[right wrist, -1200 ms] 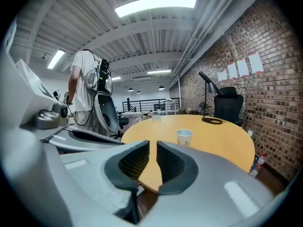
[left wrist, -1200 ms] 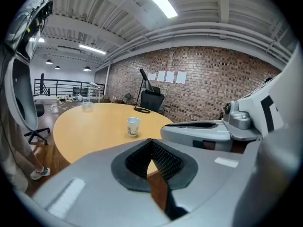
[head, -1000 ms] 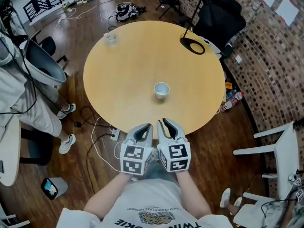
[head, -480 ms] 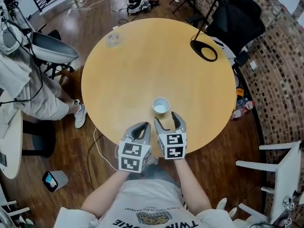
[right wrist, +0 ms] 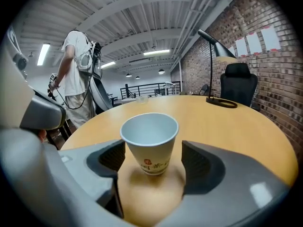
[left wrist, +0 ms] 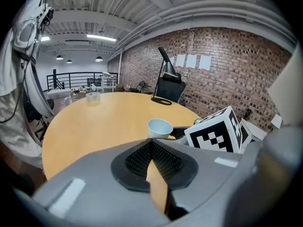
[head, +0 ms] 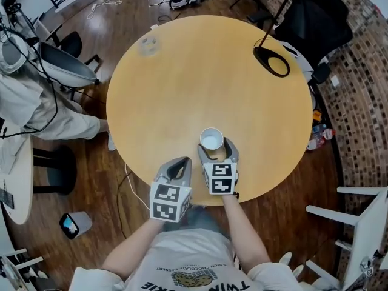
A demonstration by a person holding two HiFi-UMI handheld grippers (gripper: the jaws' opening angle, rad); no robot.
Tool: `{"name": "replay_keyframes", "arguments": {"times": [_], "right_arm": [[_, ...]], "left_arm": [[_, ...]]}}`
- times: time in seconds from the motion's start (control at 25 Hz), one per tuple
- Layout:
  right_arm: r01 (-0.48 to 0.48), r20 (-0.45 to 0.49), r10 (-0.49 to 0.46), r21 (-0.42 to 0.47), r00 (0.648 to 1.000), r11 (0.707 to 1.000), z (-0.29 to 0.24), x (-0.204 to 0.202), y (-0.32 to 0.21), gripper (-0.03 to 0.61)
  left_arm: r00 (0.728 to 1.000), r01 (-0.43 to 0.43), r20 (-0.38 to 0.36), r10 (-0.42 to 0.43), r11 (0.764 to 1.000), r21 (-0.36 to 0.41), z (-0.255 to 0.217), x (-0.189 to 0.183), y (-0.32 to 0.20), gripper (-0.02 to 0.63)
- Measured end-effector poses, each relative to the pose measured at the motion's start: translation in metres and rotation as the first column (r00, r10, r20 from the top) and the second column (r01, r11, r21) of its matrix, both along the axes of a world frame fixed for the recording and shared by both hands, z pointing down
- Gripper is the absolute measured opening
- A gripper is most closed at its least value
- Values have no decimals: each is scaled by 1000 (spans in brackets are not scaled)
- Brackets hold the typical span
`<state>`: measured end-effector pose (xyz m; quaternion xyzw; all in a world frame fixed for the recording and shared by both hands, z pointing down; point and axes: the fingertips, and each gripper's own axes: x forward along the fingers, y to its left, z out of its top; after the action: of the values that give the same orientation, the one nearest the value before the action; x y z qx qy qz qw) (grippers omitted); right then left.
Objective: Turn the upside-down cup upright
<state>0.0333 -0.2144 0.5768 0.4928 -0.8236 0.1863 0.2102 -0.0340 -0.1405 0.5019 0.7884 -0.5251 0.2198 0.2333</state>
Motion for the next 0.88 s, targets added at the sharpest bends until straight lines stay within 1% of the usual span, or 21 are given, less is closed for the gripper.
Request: {"name": "replay_keyframes", "arguments": {"times": [0.2,0.28,0.36,0.44,0.48,0.52,0.6,0.68,0.72,0.76,0.8,0.88], "right_arm": [[12,-8,-12,48,1000,999,-3,-10,-9,360],[4,12,-5,47,1000,999,-5,-13,-11,344],[-34,80,32,23,996,999,-7,-10,-10,336],[-85,191,92,-41,977,995,-10,-5,-8,336],[-110,258,131,-92,957,990,-10,-3,-6,336],[-131,330,176,-153,928,979,-9,-1,-3,336],[-150,462,271,-281,844,948,-4,0,1,336],[-149,547,351,-379,760,913,1,1,6,336],[-148,567,384,-417,729,897,3,1,8,336],[-148,576,412,-449,706,881,5,2,10,336],[-150,574,437,-478,693,866,6,3,11,336],[-163,553,483,-527,679,834,8,6,14,336]], "left_arm": [[1000,-17,15,17,1000,-19,5,-13,-3,3],[1000,-22,18,22,999,-24,8,-18,-5,3],[999,-31,16,31,999,-25,8,-19,-8,3],[999,-44,11,44,999,-23,7,-17,-10,3],[999,-51,8,51,998,-21,7,-15,-11,3],[998,-58,4,58,998,-20,6,-13,-12,3],[997,-70,-9,70,997,-16,6,-11,-13,3],[997,-79,-22,79,997,-13,6,-12,-13,3],[996,-82,-23,82,997,-11,6,-13,-13,3],[996,-84,-23,84,996,-10,6,-13,-13,3],[996,-86,-25,86,996,-10,6,-14,-12,3],[996,-88,-33,88,996,-10,5,-13,-12,3]]}}
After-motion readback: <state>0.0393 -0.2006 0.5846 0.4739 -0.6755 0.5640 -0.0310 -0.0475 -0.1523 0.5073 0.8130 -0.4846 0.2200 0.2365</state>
